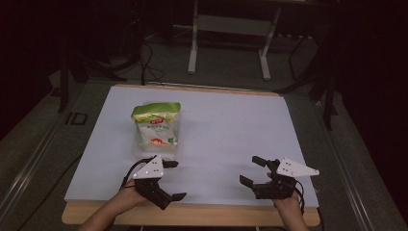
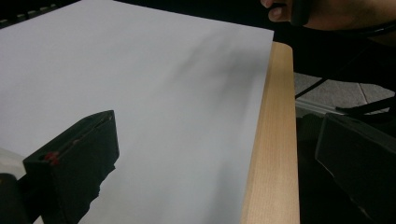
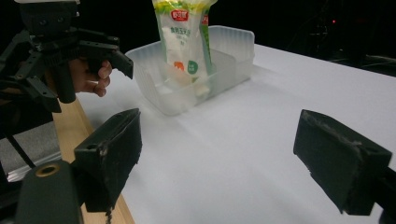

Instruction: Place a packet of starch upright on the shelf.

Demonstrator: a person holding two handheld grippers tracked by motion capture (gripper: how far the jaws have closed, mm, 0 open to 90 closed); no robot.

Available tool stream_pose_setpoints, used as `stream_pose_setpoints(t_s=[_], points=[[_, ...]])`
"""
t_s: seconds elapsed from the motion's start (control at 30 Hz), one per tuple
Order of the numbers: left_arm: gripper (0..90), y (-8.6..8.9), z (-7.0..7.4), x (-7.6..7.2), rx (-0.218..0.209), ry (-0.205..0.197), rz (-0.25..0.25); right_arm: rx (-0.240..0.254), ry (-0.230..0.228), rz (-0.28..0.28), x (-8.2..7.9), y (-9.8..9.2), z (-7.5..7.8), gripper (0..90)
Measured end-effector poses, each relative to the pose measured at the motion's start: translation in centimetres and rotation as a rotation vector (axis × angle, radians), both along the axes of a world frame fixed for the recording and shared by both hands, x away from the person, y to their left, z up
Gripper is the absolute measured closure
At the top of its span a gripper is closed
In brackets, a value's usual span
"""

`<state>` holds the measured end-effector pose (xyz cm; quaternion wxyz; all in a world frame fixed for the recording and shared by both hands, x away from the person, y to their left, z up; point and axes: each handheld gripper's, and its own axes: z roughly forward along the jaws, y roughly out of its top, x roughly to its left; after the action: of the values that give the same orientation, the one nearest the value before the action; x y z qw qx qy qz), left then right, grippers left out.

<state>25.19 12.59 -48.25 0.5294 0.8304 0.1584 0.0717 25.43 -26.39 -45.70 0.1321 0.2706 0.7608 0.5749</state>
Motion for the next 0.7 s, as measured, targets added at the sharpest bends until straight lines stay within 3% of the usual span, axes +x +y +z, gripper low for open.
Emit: stream_pose_setpoints(t_s=[0.4, 0.7], points=[[0.0, -0.5, -0.9, 0.0, -0.017, -0.006, 0.02, -0.077, -0.006, 0.008, 0.1, 0.8, -1.4, 15.2], [0.0, -0.6, -1.8, -0.4, 0.009, -0.017, 0.03, -0.102, 0.002, 0.01, 0.1, 1.1, -2.1, 15.2]])
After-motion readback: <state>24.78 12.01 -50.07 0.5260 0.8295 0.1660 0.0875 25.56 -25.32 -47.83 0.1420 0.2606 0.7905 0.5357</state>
